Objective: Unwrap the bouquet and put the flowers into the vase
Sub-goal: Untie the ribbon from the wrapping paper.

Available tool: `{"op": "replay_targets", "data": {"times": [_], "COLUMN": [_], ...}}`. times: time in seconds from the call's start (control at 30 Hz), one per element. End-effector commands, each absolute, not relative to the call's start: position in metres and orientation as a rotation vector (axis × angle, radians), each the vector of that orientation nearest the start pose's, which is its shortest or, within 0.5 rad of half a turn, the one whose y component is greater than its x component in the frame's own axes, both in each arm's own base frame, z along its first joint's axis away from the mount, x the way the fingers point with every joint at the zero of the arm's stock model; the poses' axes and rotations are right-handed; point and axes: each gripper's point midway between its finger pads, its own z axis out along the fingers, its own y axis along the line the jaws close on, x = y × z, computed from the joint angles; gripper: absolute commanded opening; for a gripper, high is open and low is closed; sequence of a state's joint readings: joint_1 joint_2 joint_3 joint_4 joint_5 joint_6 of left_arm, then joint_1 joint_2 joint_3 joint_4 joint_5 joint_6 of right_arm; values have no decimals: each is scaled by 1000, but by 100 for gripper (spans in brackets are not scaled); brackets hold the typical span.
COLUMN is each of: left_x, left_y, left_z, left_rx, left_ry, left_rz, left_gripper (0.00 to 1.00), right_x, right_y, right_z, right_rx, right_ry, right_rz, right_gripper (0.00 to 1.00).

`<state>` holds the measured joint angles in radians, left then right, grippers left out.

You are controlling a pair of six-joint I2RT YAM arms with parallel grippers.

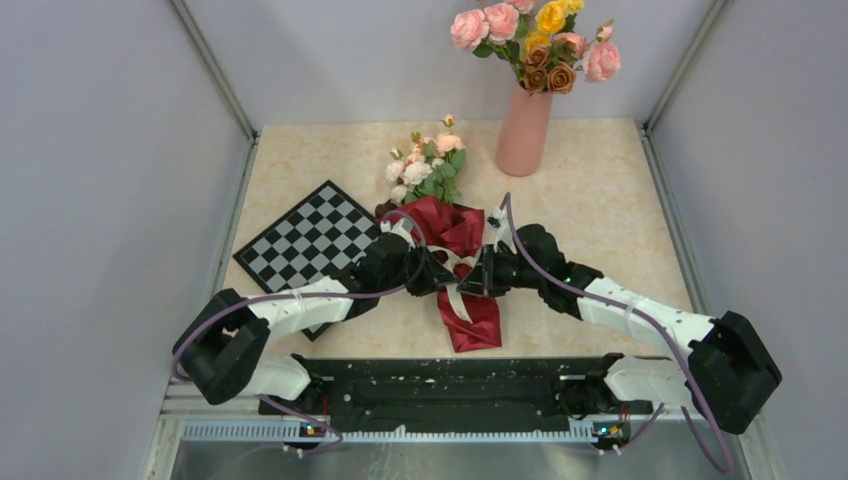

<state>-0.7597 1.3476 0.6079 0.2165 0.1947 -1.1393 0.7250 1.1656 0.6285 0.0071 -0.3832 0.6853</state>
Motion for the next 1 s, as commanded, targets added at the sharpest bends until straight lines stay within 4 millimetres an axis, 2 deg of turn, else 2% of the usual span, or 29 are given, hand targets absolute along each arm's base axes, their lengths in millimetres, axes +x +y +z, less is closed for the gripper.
{"op": "replay_targets", "data": {"times": [0.0, 0.13, 0.27, 0.33, 0.4, 0.57, 0.73, 0.9, 0.97], "left_x": [241, 241, 240, 239, 239, 239, 238, 237, 237], "left_y": [-328, -327, -326, -325, -324, -323, -321, -321, -320], "left_z": [138, 138, 139, 140, 141, 145, 146, 150, 150], "left_rx": [-274, -275, -280, -282, -286, -286, -291, -288, -288], "left_ry": [2283, 2280, 2275, 2268, 2262, 2248, 2242, 2230, 2227], "left_rz": [-1322, -1319, -1325, -1329, -1328, -1334, -1334, -1346, -1346], "left_gripper": [27, 15, 4, 0, 0, 0, 0, 0, 0], "right_x": [202, 199, 192, 189, 188, 183, 176, 170, 171], "right_y": [285, 279, 281, 283, 285, 283, 287, 292, 294], "right_z": [154, 137, 128, 129, 130, 119, 120, 115, 116], "right_rx": [-320, -324, -324, -326, -335, -335, -389, -409, -409], "right_ry": [2251, 2295, 2311, 2301, 2285, 2311, 2304, 2330, 2322], "right_rz": [1095, 1055, 1097, 1130, 1160, 1157, 1204, 1254, 1266], "right_gripper": [3, 23, 40, 47, 51, 56, 57, 47, 39]}}
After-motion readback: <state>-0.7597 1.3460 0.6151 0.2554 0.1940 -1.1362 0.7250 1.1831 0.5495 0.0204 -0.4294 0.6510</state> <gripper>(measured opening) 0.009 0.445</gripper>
